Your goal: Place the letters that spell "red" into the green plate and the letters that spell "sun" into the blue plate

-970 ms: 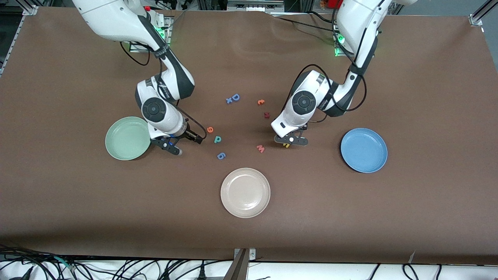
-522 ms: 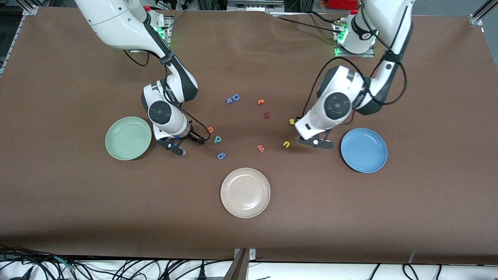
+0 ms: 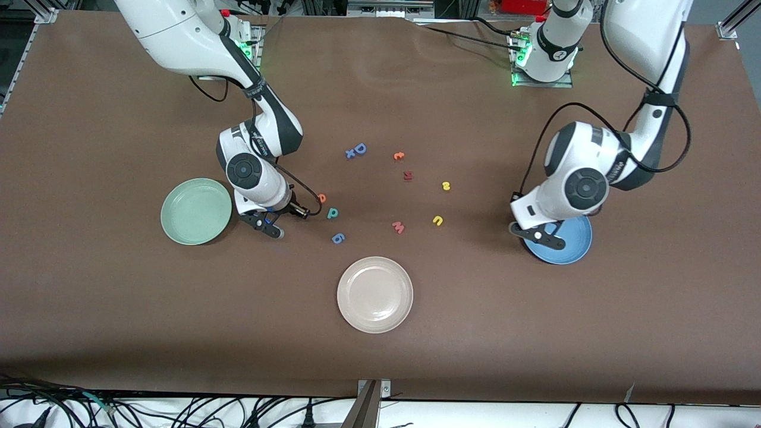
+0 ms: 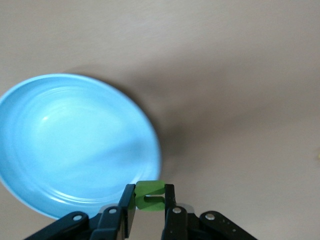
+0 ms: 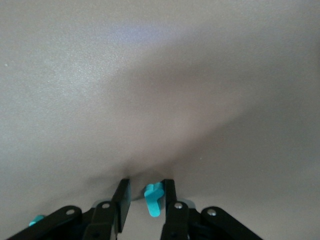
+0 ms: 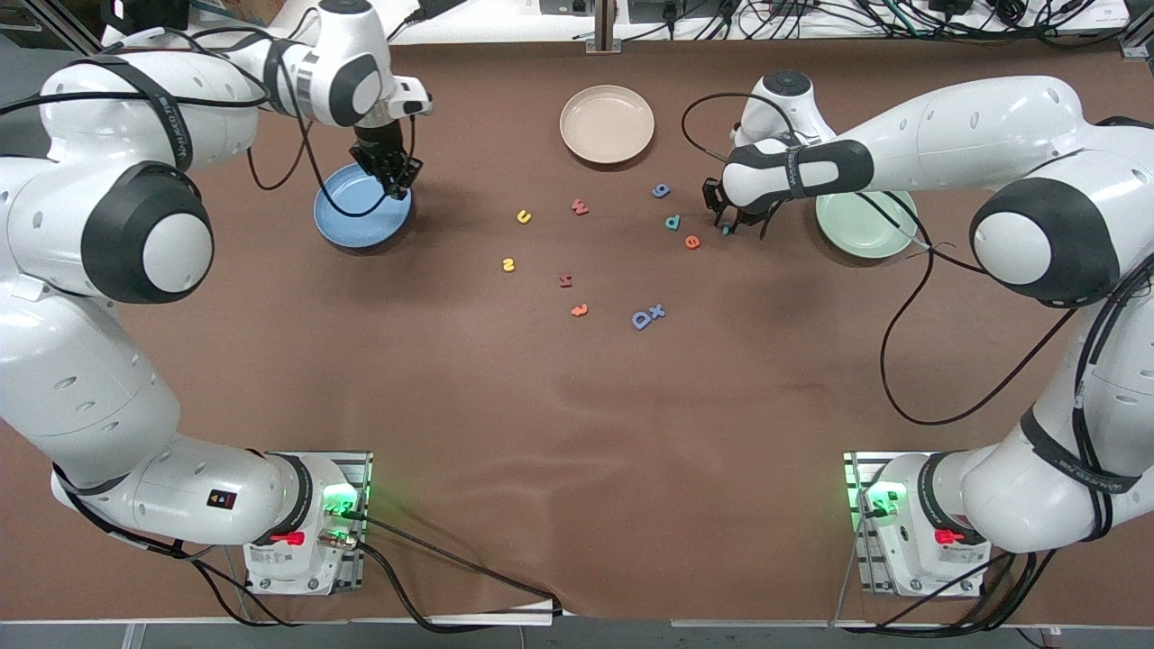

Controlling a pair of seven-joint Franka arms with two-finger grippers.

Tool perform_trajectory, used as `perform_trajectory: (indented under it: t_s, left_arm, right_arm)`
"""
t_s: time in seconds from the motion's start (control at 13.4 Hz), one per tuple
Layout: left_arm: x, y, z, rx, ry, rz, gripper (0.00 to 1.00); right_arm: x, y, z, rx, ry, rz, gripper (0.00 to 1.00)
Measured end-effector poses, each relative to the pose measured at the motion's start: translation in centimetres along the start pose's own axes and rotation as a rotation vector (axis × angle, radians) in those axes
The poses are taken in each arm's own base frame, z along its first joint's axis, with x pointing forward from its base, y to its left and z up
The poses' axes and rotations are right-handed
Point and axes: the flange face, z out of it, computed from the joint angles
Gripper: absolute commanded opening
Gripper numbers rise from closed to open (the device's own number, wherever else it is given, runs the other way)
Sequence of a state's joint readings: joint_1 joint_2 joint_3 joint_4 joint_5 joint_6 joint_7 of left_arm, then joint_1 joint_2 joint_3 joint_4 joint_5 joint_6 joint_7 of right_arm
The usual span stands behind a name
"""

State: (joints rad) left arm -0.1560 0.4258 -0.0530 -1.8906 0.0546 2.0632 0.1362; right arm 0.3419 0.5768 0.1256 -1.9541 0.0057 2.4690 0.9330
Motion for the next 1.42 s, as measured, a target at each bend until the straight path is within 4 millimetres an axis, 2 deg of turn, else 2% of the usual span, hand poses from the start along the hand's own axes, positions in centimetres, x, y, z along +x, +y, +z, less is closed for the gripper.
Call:
perform_trajectory:
  t_s: [0.15,0.3,0.52,0.67,0.75,0.82,1.04,1.19,1.34,1.42]
  left_arm:
    - [-0.3,-3.4,0.8,-0.013,0.009,0.033,0.18]
    - [-0.3,-5.7,2.1,-0.02,0.028,0.053,0.19]
    - [0.4,-5.8,4.5,-0.02,0.051,0.066,0.22]
    - [0.4,-5.3,6.2,-0.019,0.065,0.073,0.31]
    - [0.3,-5.1,6.7,-0.019,0.067,0.076,0.62]
    - [0.2,-5.1,6.9,-0.019,0.068,0.077,0.99]
    - [0.3,-4.9,6.8,-0.019,0.072,0.081,1.0]
    - [0.4,-4.7,6.4,-0.017,0.079,0.085,1.0]
    - [0.6,-4.0,5.0,-0.009,0.098,0.097,1.0]
    - [0.8,-3.2,3.9,-0.003,0.112,0.109,1.0]
  right_arm:
    - [0.0,0.0,0.0,0.0,0.0,0.0,0.18]
    - [0.0,0.0,0.0,0.001,0.0,0.0,0.17]
    - [0.0,0.0,-0.1,0.001,0.0,0.0,0.17]
    - [0.0,0.0,-0.1,0.0,0.0,0.0,0.16]
    - [0.0,0.0,-0.1,-0.002,-0.002,0.001,0.16]
    - [0.0,0.0,-0.1,-0.007,-0.005,0.001,0.17]
    - [0.3,0.3,-0.6,-0.035,-0.021,0.003,0.16]
    - [1.1,0.5,-2.1,-0.056,-0.03,0.003,0.17]
    - [3.9,1.9,-4.6,-0.11,-0.05,-0.051,0.17]
    - [6.0,3.5,-6.0,-0.141,-0.064,-0.093,0.17]
